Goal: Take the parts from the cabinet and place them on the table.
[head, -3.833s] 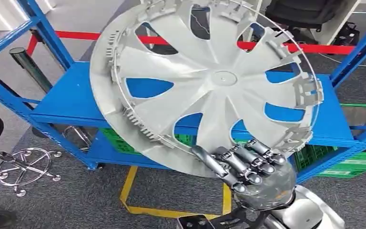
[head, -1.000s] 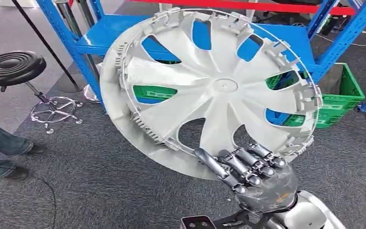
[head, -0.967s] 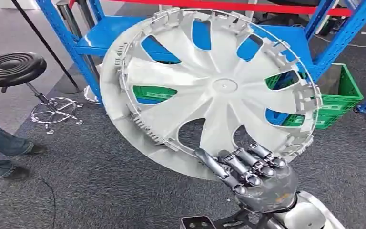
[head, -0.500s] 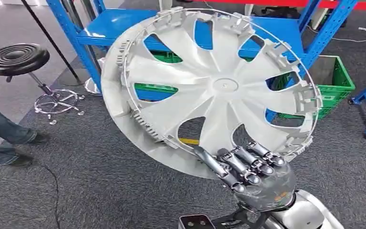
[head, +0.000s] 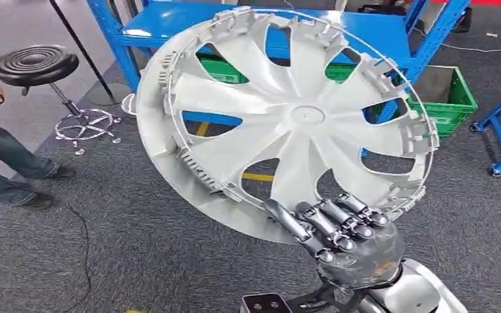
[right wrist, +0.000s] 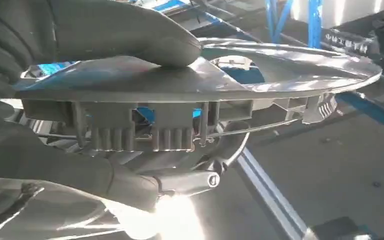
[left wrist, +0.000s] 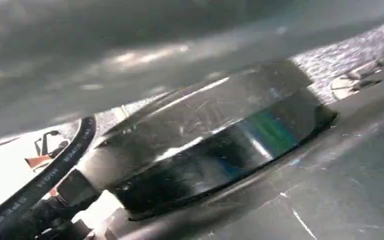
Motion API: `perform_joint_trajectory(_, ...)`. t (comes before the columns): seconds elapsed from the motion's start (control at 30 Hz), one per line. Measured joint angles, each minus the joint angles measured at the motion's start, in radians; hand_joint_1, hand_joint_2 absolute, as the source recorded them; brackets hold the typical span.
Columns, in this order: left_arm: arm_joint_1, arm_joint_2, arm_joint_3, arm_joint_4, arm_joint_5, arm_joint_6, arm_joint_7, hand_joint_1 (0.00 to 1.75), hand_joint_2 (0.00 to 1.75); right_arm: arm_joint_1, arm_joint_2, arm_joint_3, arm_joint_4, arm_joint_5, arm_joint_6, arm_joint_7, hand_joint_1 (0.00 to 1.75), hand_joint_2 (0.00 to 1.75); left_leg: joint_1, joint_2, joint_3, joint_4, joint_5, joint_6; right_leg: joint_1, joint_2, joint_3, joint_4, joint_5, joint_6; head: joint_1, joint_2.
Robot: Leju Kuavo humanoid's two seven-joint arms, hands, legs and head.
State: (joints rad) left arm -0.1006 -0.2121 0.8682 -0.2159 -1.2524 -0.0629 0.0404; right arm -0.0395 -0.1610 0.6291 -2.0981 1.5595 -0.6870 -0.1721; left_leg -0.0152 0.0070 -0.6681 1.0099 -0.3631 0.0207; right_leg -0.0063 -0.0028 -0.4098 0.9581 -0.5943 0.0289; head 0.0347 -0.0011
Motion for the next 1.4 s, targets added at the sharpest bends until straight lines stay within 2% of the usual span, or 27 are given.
perform_joint_trajectory(0.03, 0.000, 0.000, 0.000, 0.000, 0.000, 0.001, -0.003, 0.00, 0.00, 0.002, 0.000, 0.002, 0.001, 0.000, 0.000, 0.000, 1.75, 1.75, 0.002, 0.001, -0.001, -0.004, 0.008, -0.003, 0.003, 0.002, -0.016, 0.007, 0.007, -0.003, 0.004, 0.000)
perform_joint_trajectory(0.1, 0.004, 0.001, 0.000, 0.000, 0.004, 0.007, -0.008, 0.00, 0.00, 0.002, 0.000, 0.004, 0.001, 0.000, 0.000, 0.000, 1.75, 1.75, 0.005, 0.000, -0.008, -0.007, 0.023, -0.018, 0.000, 0.000, -0.031, 0.009, 0.021, -0.025, 0.007, 0.000)
perform_joint_trajectory(0.13, 0.006, 0.001, 0.000, 0.000, 0.005, 0.008, -0.010, 0.00, 0.00, 0.001, 0.000, 0.005, 0.002, 0.000, 0.000, 0.000, 1.75, 1.75, 0.008, -0.003, -0.015, 0.005, -0.011, -0.026, -0.002, -0.003, -0.040, 0.008, 0.030, -0.032, 0.006, 0.000)
perform_joint_trajectory(0.17, 0.009, 0.001, 0.000, 0.000, 0.005, 0.008, -0.012, 0.00, 0.00, 0.001, 0.000, 0.005, 0.001, 0.000, 0.000, 0.002, 1.75, 1.75, 0.009, -0.003, -0.022, 0.042, -0.073, -0.034, -0.002, -0.004, -0.048, 0.008, 0.040, -0.040, 0.004, 0.000)
perform_joint_trajectory(0.23, 0.012, 0.002, 0.000, 0.000, 0.005, 0.008, -0.013, 0.00, 0.00, 0.003, 0.000, 0.005, 0.002, 0.000, 0.000, 0.003, 1.75, 1.75, 0.015, -0.003, -0.056, 0.196, -0.188, -0.046, -0.002, -0.005, -0.067, 0.010, 0.060, -0.042, 0.003, 0.000)
perform_joint_trajectory(0.27, 0.012, 0.002, 0.000, 0.000, 0.005, 0.008, -0.013, 0.00, 0.00, 0.003, 0.000, 0.005, 0.002, 0.000, 0.000, 0.003, 1.75, 1.75, 0.016, -0.003, -0.071, 0.269, -0.209, -0.049, -0.001, -0.004, -0.069, 0.012, 0.068, -0.041, 0.002, 0.000)
perform_joint_trajectory(0.3, 0.012, 0.002, 0.000, 0.000, 0.005, 0.008, -0.014, 0.00, 0.00, 0.003, 0.000, 0.005, 0.002, 0.000, 0.000, 0.003, 1.75, 1.75, 0.017, -0.003, -0.073, 0.310, -0.201, -0.050, -0.001, -0.004, -0.081, 0.015, 0.076, -0.039, 0.002, 0.000)
perform_joint_trajectory(0.33, 0.012, 0.002, 0.000, 0.000, 0.005, 0.008, -0.014, 0.00, 0.00, 0.003, 0.000, 0.005, 0.002, 0.000, 0.000, 0.003, 1.75, 1.75, 0.018, -0.003, -0.053, 0.305, -0.170, -0.050, -0.002, -0.004, -0.094, 0.020, 0.083, -0.037, 0.002, 0.000)
perform_joint_trajectory(0.37, 0.012, 0.002, 0.000, 0.000, 0.005, 0.008, -0.014, 0.00, 0.00, 0.003, 0.000, 0.005, 0.002, 0.000, 0.000, 0.003, 1.75, 1.75, 0.018, -0.003, -0.012, 0.248, -0.139, -0.047, -0.002, -0.003, -0.105, 0.025, 0.087, -0.035, 0.002, 0.000)
perform_joint_trajectory(0.43, 0.013, 0.002, 0.000, 0.000, 0.005, 0.010, -0.018, 0.00, 0.00, 0.003, 0.000, 0.006, 0.002, 0.000, 0.000, 0.006, 1.75, 1.75, 0.016, -0.006, 0.109, 0.059, -0.099, -0.031, -0.002, -0.004, -0.112, 0.031, 0.089, -0.032, 0.002, 0.000)
perform_joint_trajectory(0.47, 0.012, 0.003, 0.000, 0.000, 0.005, 0.010, -0.019, 0.00, 0.00, 0.003, 0.000, 0.007, 0.002, 0.000, 0.000, 0.009, 1.75, 1.75, 0.012, -0.009, 0.142, 0.012, -0.121, -0.021, 0.002, -0.004, -0.117, 0.034, 0.091, -0.027, 0.003, 0.000)
perform_joint_trajectory(0.57, 0.013, 0.003, 0.000, 0.000, 0.005, 0.010, -0.024, 0.00, 0.00, 0.001, 0.000, 0.011, 0.002, 0.000, 0.000, 0.013, 1.75, 1.75, 0.007, -0.009, 0.135, -0.009, -0.121, -0.015, -0.001, -0.005, -0.129, 0.035, 0.105, -0.007, 0.003, 0.000)
perform_joint_trajectory(0.6, 0.014, 0.002, 0.000, 0.000, 0.005, 0.010, -0.025, 0.00, 0.00, 0.001, 0.000, 0.011, 0.002, 0.000, 0.000, 0.016, 1.75, 1.75, 0.010, -0.008, 0.133, -0.017, -0.116, -0.006, 0.001, -0.005, -0.130, 0.035, 0.108, -0.001, 0.003, 0.000)
perform_joint_trajectory(0.67, 0.013, 0.000, 0.000, 0.000, 0.005, 0.010, -0.026, 0.00, 0.00, 0.000, 0.000, 0.013, 0.001, 0.000, 0.000, 0.019, 1.75, 1.75, 0.017, -0.003, 0.133, -0.035, -0.100, 0.012, 0.001, -0.001, -0.160, 0.081, 0.059, 0.005, 0.006, 0.000)
perform_joint_trajectory(0.73, 0.013, -0.003, 0.000, 0.000, 0.005, 0.010, -0.027, 0.00, 0.00, -0.003, 0.000, 0.019, 0.001, 0.000, 0.000, 0.020, 1.75, 1.75, 0.015, -0.003, 0.119, -0.033, -0.093, 0.017, -0.002, 0.000, -0.228, 0.241, -0.023, 0.011, 0.008, 0.000)
perform_joint_trajectory(0.8, 0.015, -0.002, 0.000, 0.000, 0.006, 0.010, -0.027, 0.00, 0.00, -0.003, 0.000, 0.022, 0.001, 0.000, 0.000, 0.019, 1.75, 1.75, 0.013, -0.002, 0.107, -0.031, -0.085, 0.017, -0.003, 0.000, -0.273, 0.349, -0.057, 0.017, 0.008, 0.000)
perform_joint_trajectory(0.83, 0.015, -0.002, 0.000, 0.000, 0.006, 0.009, -0.027, 0.00, 0.00, -0.004, 0.000, 0.023, 0.002, 0.000, 0.000, 0.019, 1.75, 1.75, 0.013, -0.002, 0.103, -0.028, -0.083, 0.016, -0.004, 0.000, -0.264, 0.340, -0.042, 0.018, 0.008, 0.000)
perform_joint_trajectory(0.87, 0.016, -0.002, 0.000, 0.000, 0.006, 0.007, -0.027, 0.00, 0.00, -0.004, 0.000, 0.024, 0.003, 0.000, 0.000, 0.021, 1.75, 1.75, 0.013, -0.003, 0.098, -0.023, -0.082, 0.015, -0.004, 0.000, -0.227, 0.278, -0.002, 0.018, 0.008, 0.000)
perform_joint_trajectory(0.93, 0.015, -0.003, 0.000, 0.000, 0.006, 0.006, -0.027, 0.00, 0.00, -0.007, 0.000, 0.027, 0.004, 0.000, 0.000, 0.030, 1.75, 1.75, 0.013, -0.004, 0.092, -0.010, -0.083, 0.012, -0.007, -0.002, -0.119, 0.082, 0.081, 0.015, 0.009, 0.000)
perform_joint_trajectory(0.97, 0.015, -0.002, 0.000, 0.000, 0.006, 0.006, -0.027, 0.00, 0.00, -0.013, 0.000, 0.029, 0.005, 0.000, 0.000, 0.034, 1.75, 1.75, 0.008, -0.004, 0.086, -0.006, -0.082, 0.005, -0.005, -0.002, -0.102, 0.049, 0.058, 0.014, 0.008, 0.000)
perform_joint_trajectory(1.1, 0.015, -0.001, 0.000, 0.000, 0.006, 0.005, -0.027, 0.00, 0.00, -0.025, 0.000, 0.036, 0.004, 0.000, 0.000, 0.055, 1.75, 1.75, 0.005, -0.003, 0.068, 0.003, -0.067, -0.017, -0.003, 0.003, -0.114, 0.048, 0.074, -0.010, 0.007, 0.000)
perform_joint_trajectory(1.13, 0.015, 0.001, 0.000, 0.000, 0.006, 0.005, -0.027, 0.00, 0.00, -0.028, 0.000, 0.038, 0.004, 0.000, 0.000, 0.062, 1.75, 1.75, 0.007, -0.004, 0.064, 0.009, -0.076, -0.021, -0.010, -0.001, -0.113, 0.042, 0.081, -0.020, 0.008, 0.000)
perform_joint_trajectory(1.2, 0.015, 0.001, 0.000, 0.000, 0.006, 0.005, -0.026, 0.00, 0.00, -0.031, 0.000, 0.043, 0.004, -0.001, 0.000, 0.075, 1.75, 1.75, 0.010, -0.005, 0.034, 0.092, -0.145, -0.035, -0.010, -0.002, -0.119, 0.043, 0.086, -0.028, 0.001, 0.000)
perform_joint_trajectory(1.27, 0.016, 0.002, 0.000, 0.000, 0.007, 0.005, -0.026, 0.00, 0.00, -0.035, 0.000, 0.052, 0.004, -0.002, 0.000, 0.084, 1.75, 1.75, 0.014, -0.005, -0.031, 0.265, -0.229, -0.044, -0.008, -0.003, -0.128, 0.044, 0.091, -0.033, 0.002, 0.000)
perform_joint_trajectory(1.3, 0.017, 0.002, 0.000, 0.000, 0.007, 0.005, -0.026, 0.00, 0.00, -0.035, 0.000, 0.054, 0.004, -0.003, 0.000, 0.086, 1.75, 1.75, 0.015, -0.005, -0.047, 0.314, -0.243, -0.044, -0.008, -0.003, -0.132, 0.046, 0.093, -0.032, 0.002, 0.000)
perform_joint_trajectory(1.37, 0.018, 0.003, 0.000, 0.000, 0.007, 0.004, -0.026, 0.00, 0.00, -0.035, 0.000, 0.056, 0.004, -0.004, 0.000, 0.086, 1.75, 1.75, 0.015, -0.005, -0.014, 0.271, -0.204, -0.041, -0.008, -0.002, -0.136, 0.048, 0.095, -0.031, 0.002, 0.000)
perform_joint_trajectory(1.4, 0.018, 0.003, 0.000, 0.000, 0.007, 0.004, -0.026, 0.00, 0.00, -0.035, 0.000, 0.058, 0.004, -0.004, 0.000, 0.085, 1.75, 1.75, 0.015, -0.005, 0.031, 0.188, -0.161, -0.035, -0.007, -0.001, -0.135, 0.049, 0.095, -0.031, 0.002, 0.000)
